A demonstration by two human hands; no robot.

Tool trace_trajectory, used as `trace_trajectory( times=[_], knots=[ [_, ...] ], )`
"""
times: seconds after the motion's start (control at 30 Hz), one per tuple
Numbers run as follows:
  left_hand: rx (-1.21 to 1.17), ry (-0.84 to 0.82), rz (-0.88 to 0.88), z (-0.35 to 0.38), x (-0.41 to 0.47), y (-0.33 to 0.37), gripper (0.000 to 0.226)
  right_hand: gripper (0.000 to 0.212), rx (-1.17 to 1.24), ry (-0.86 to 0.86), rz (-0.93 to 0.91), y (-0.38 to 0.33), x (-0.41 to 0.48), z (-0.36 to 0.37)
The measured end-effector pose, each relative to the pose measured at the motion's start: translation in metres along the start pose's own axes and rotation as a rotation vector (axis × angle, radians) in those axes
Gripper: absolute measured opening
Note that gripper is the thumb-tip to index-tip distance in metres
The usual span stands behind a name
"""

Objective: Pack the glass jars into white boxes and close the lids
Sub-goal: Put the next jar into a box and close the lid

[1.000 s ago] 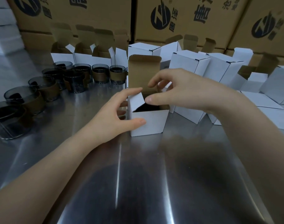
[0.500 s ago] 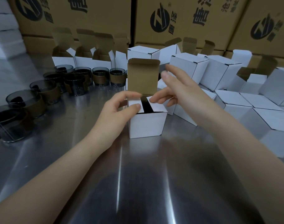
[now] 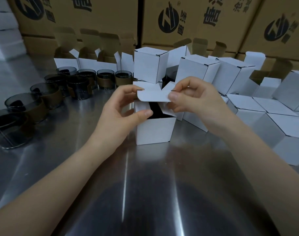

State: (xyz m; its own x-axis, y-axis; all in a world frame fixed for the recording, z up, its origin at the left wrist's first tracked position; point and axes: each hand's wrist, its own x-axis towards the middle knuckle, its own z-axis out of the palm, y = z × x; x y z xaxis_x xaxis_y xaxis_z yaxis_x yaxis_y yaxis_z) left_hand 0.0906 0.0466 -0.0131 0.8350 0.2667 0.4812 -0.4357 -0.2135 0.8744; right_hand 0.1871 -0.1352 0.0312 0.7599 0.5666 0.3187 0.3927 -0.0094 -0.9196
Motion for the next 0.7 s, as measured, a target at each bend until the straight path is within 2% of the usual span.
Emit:
trace_trajectory(
  times=[0.3,0.7],
  knots=[
    [0.019,-0.078,0.031,-0.0044,-0.0008,-0.0005,0.028,0.019,-0.173,-0.095,-0.138,0.0052,-0.0027,-0.0062],
    [0.082,-0.141,0.010,-0.0072,-0.0007,-0.0024,0.021,0.015,-0.242,-0.137,-0.096,0.0055,-0.0033,-0.0094]
  ],
)
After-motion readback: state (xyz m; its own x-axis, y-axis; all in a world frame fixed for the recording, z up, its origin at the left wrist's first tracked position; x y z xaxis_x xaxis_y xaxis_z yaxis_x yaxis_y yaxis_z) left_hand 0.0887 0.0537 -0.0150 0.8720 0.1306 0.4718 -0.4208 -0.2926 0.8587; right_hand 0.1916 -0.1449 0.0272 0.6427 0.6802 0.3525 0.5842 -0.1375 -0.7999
